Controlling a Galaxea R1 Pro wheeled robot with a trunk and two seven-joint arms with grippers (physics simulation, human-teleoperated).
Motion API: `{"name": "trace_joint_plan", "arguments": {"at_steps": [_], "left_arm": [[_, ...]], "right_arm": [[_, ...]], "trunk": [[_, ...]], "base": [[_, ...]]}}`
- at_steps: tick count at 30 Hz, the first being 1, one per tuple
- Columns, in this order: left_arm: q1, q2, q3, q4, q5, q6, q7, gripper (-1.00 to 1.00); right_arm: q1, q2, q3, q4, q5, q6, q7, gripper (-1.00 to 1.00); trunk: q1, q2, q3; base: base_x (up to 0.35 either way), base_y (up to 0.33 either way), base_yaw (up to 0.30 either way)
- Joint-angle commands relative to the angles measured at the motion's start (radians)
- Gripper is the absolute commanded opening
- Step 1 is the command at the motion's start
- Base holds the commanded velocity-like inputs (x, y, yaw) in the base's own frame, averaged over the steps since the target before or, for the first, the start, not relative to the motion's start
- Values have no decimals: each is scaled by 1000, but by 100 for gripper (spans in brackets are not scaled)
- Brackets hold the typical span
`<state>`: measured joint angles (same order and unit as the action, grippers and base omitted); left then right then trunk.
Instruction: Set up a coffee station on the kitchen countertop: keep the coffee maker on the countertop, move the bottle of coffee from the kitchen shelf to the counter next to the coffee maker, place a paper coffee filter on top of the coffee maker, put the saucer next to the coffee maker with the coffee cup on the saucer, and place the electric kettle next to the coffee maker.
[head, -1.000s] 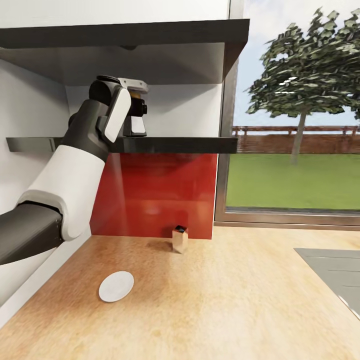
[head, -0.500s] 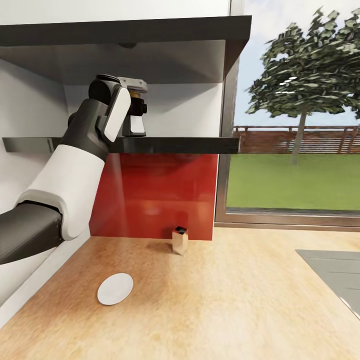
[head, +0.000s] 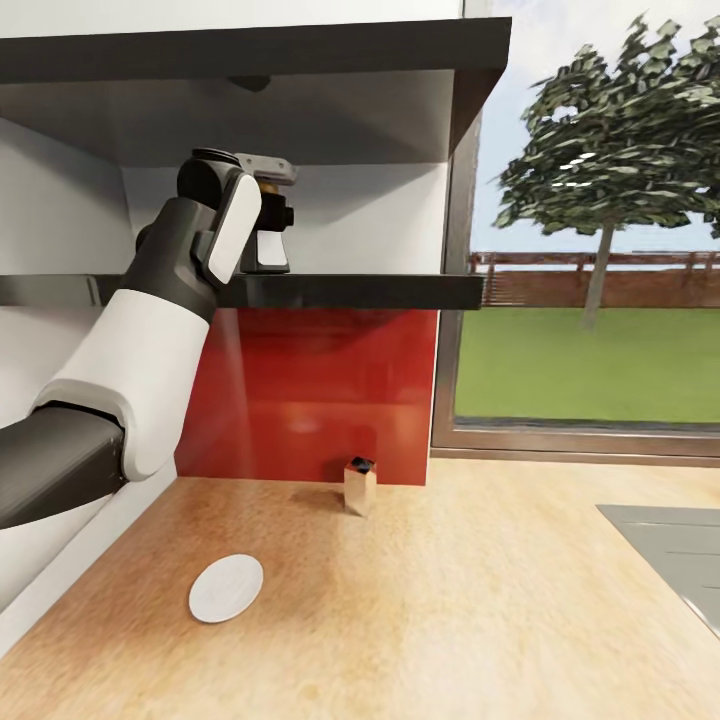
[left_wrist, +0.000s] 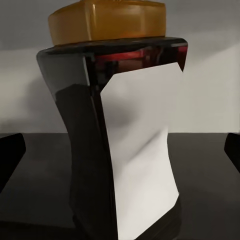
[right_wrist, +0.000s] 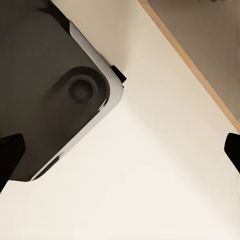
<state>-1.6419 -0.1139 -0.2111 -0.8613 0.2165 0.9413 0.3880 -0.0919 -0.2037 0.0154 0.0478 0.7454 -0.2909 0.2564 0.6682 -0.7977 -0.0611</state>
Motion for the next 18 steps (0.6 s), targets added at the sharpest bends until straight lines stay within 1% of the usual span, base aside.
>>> {"name": "trace_joint_plan", "arguments": {"at_steps": [1, 4, 9, 18], "left_arm": [[-1, 0, -2, 0, 10, 2, 10, 100], [-1, 0, -2, -1, 10, 2, 10, 100], [-1, 0, -2, -1, 10, 2, 10, 100], [-1, 0, -2, 1, 10, 2, 10, 100]], "right_arm": [[-2, 0, 1, 3, -2, -5, 1, 100], [-2, 0, 1, 3, -2, -5, 1, 100], [-2, 0, 1, 3, -2, -5, 1, 100], [-2, 0, 1, 3, -2, -5, 1, 100]], "trunk": [[0, -1, -2], [0, -1, -2], [0, -1, -2], [0, -1, -2]], "base": [[11, 0, 0], [58, 0, 0], [139, 0, 0], [26, 0, 0]]}}
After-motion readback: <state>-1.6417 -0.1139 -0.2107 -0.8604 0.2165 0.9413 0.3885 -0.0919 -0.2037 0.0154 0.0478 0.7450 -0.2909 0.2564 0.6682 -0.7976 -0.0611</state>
